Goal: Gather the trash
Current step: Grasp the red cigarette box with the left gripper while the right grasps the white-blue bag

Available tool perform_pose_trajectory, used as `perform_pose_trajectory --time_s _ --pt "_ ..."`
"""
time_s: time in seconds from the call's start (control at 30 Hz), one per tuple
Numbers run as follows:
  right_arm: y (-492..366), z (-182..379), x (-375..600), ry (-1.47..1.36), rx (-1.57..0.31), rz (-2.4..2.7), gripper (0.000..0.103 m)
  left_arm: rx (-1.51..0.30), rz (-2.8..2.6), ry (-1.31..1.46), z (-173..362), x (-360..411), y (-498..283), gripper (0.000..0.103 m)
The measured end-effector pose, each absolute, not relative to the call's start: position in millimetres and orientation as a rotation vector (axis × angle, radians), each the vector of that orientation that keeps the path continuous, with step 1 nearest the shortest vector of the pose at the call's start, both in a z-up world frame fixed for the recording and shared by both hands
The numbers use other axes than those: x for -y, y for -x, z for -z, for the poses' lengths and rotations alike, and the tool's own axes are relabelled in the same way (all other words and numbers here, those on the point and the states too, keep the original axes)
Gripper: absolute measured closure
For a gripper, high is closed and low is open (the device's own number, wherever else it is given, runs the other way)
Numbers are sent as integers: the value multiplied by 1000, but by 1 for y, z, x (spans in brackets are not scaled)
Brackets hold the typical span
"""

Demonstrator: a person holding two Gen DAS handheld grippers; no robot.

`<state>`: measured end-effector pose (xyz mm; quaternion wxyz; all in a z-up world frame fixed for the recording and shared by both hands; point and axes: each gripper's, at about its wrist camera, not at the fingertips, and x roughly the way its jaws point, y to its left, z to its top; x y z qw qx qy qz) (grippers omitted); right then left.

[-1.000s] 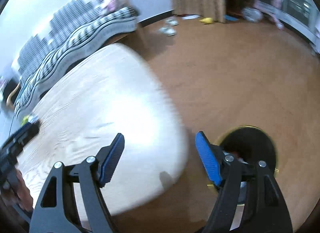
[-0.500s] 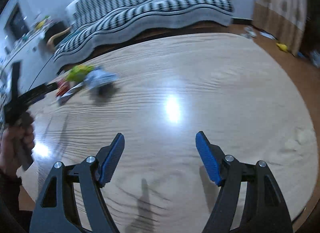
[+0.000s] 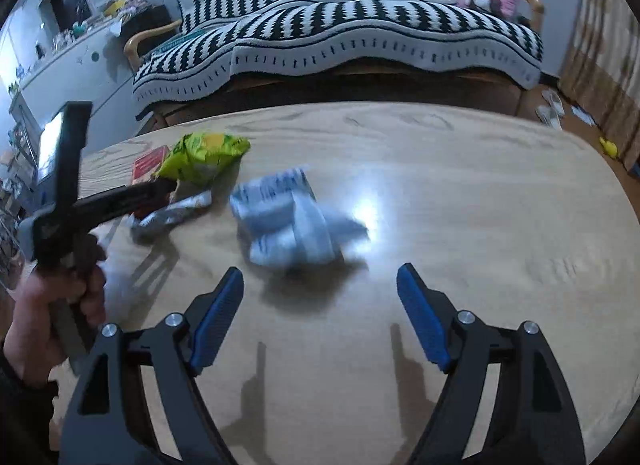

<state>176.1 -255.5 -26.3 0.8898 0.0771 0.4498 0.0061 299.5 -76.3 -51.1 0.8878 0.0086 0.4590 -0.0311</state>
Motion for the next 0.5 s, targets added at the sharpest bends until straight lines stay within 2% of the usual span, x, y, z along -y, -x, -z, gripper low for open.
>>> perform_pose_trajectory --time_s 0.03,0.2,0.23,0.3,0.37,0.5 --pt "-186 26 252 -139 -932 -15 26 -963 74 0 52 74 -301 36" --pt "-225 33 237 -61 -958 -51 27 -942 88 -7 46 69 -296 45" --pt "-230 38 233 -38 -976 -42 29 -944 88 -13 47 69 -295 45" --pt "-232 43 229 -23 -989 -51 45 -947 88 -3 45 65 -290 45" --pt "-227 41 229 -38 -985 -43 52 -941 86 -2 40 60 -283 45" --pt "-194 27 234 -63 -946 -14 55 -928 99 4 25 50 -255 45"
